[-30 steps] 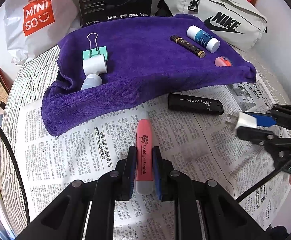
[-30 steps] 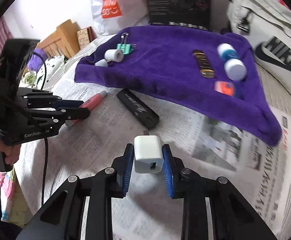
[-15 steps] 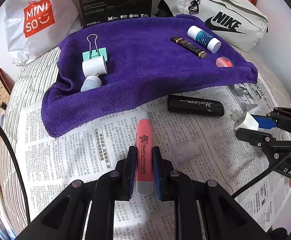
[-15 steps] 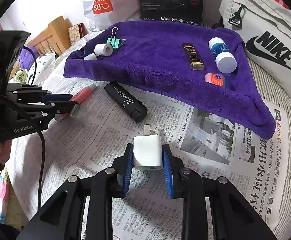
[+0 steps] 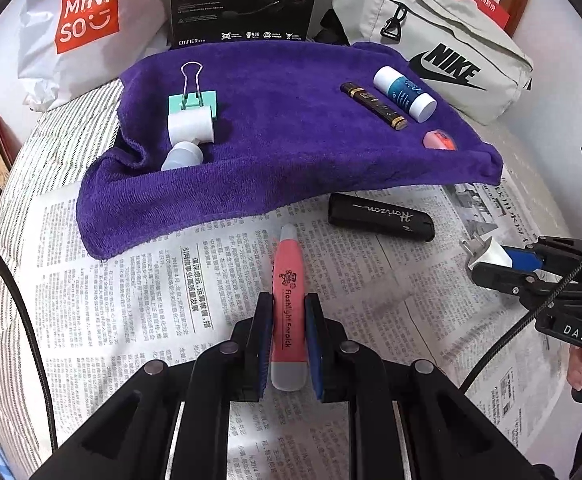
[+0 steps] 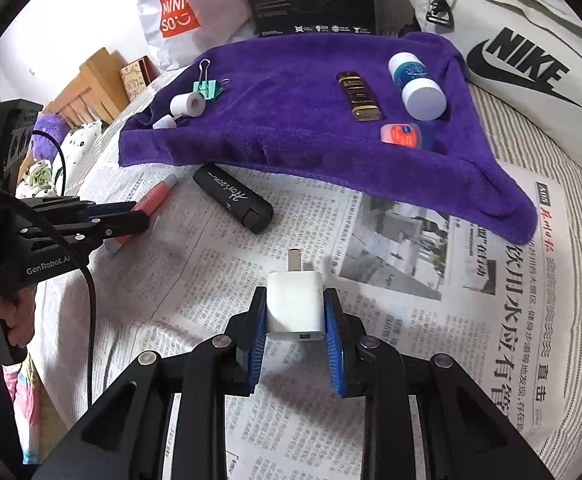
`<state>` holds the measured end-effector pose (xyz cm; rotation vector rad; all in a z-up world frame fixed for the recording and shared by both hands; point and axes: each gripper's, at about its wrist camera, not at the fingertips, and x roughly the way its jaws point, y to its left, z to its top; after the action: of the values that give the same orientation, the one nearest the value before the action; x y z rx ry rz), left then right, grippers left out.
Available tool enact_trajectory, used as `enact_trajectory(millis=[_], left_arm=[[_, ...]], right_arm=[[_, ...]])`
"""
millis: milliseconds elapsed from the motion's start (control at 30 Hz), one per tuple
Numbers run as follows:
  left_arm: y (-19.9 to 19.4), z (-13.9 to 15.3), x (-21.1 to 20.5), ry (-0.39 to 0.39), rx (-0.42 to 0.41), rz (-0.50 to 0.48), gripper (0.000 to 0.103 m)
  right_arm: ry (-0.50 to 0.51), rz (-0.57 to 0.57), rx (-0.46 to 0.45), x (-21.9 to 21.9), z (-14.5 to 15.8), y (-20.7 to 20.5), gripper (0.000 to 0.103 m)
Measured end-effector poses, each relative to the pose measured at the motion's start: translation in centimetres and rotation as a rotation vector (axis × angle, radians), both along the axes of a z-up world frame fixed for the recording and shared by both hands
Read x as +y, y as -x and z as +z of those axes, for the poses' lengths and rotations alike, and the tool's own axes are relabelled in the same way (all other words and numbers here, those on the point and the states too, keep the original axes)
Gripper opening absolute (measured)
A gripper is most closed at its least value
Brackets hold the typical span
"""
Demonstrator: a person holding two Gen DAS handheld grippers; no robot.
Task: Organize rigid objects
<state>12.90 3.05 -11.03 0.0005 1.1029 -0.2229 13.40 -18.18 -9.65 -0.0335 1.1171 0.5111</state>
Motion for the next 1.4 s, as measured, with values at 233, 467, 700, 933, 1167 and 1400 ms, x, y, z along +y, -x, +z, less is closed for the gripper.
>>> enact_trajectory(millis=[233,467,700,933,1167,1400], left_arm=[[0.5,0.4,0.0,0.000,0.002,0.000,0.016],[0.5,1.2,0.5,0.005,-0.009,0.005,0.016],[0.1,2.6,0.1,-0.007,-0.039,-0.013,0.016],[-0.6,4.2,-0.1,0.006,-0.072,-0.041,0.016],[-2.0,5.1,0.1,0.016,-0.088,-0.038,0.016],[-3.9,5.8,0.5,0.022,-0.102,-0.037,0.016]], right_arm=[[-0.006,-0.015,-0.003,-0.8,0.5,0.0,0.027],[-0.021,-0.010,-0.017,-0.9,1.3,-0.6,0.027],[-0.031,-0.007,-0.029,-0.6,1.9,-1.4,0.027],[-0.038,0.000,-0.050,0.1,2.8,-2.4,0.027],[-0.046,0.004,-0.078,0.8,4.1,-3.7,0.027],[-0.040,-0.007,-0.088,1.2,4.3,-6.2,0.027]])
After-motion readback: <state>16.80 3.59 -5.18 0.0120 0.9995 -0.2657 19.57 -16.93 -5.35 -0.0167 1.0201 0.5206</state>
